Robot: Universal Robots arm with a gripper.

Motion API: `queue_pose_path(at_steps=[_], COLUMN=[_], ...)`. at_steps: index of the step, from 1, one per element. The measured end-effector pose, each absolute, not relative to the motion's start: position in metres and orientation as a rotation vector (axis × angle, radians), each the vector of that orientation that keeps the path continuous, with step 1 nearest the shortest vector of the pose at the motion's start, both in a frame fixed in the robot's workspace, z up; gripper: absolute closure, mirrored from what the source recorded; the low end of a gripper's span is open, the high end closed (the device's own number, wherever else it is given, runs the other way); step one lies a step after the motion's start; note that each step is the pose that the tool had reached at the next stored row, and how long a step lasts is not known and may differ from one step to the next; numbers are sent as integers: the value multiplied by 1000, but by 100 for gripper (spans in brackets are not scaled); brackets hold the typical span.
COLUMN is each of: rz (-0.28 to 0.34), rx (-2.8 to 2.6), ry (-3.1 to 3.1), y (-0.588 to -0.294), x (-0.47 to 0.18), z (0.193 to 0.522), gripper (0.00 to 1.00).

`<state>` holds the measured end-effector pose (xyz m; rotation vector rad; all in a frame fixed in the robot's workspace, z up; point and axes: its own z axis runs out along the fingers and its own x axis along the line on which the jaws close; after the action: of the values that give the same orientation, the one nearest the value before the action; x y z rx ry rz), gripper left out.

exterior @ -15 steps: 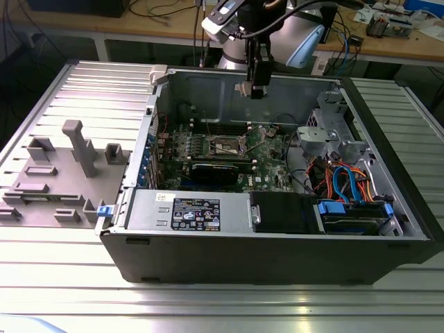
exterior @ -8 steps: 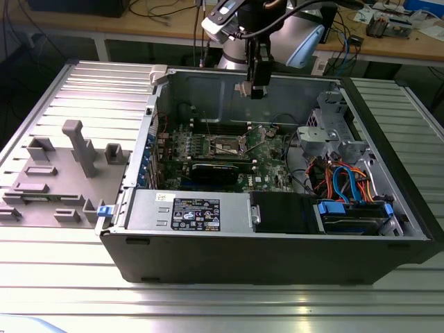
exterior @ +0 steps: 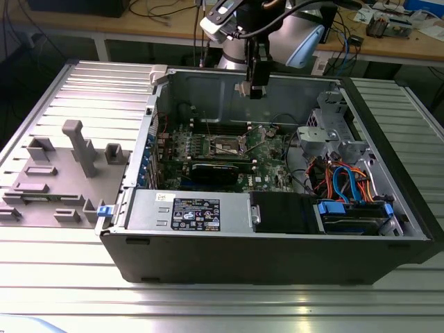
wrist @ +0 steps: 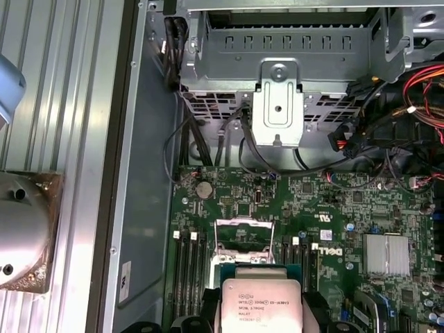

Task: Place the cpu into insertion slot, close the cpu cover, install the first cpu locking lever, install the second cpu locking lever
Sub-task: 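Place the cpu into insertion slot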

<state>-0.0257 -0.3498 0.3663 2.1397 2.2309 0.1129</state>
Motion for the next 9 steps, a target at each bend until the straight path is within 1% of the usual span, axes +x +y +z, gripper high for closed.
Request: queue_pose_path(at_steps=[9], rz=[113], rx=[2140], ry=[2231], y=[-350], x=[-26], z=[366], gripper=[46])
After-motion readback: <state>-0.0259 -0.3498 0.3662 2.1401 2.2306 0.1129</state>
